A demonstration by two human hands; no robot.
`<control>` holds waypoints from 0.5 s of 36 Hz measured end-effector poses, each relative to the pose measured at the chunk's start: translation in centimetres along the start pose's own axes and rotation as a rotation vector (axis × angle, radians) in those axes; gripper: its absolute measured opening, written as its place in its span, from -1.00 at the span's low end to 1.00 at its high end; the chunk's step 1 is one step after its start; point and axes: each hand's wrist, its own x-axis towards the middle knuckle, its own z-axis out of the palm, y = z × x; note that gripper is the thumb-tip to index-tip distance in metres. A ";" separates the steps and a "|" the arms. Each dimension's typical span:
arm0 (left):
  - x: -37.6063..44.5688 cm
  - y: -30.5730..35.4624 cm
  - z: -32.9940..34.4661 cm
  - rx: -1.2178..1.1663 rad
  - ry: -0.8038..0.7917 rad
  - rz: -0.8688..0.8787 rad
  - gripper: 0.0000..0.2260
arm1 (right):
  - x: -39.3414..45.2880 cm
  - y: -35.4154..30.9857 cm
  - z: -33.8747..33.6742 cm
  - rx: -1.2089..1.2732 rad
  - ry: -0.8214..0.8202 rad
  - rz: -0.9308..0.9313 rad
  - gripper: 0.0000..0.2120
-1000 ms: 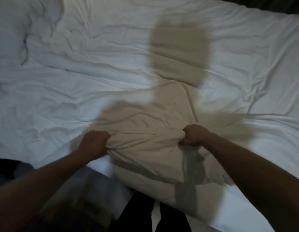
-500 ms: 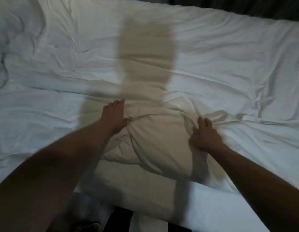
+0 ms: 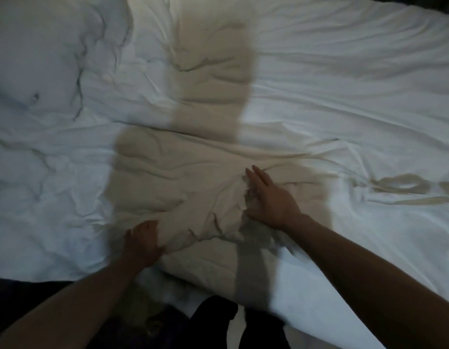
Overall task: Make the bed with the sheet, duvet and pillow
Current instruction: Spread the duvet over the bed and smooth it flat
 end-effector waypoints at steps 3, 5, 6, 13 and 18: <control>0.5 -0.4 -0.1 0.004 0.192 0.070 -0.63 | 1.5 -3.1 1.6 -0.046 -0.045 -0.080 0.01; 0.3 -0.8 -2.2 -0.041 0.312 0.087 -0.69 | 2.1 -5.1 2.2 -0.079 -0.078 -0.116 -0.03; 0.2 -1.0 -3.5 -0.043 0.355 0.109 -0.71 | 2.4 -6.1 2.2 -0.096 -0.104 -0.119 -0.07; 1.7 -4.9 -15.1 0.152 0.043 0.296 -0.53 | 4.2 -10.1 0.3 -0.098 -0.283 -0.059 -0.34; 7.1 -3.0 -23.1 0.262 -0.353 0.036 -0.60 | 5.2 -10.2 -2.7 -0.016 -0.126 -0.010 -0.33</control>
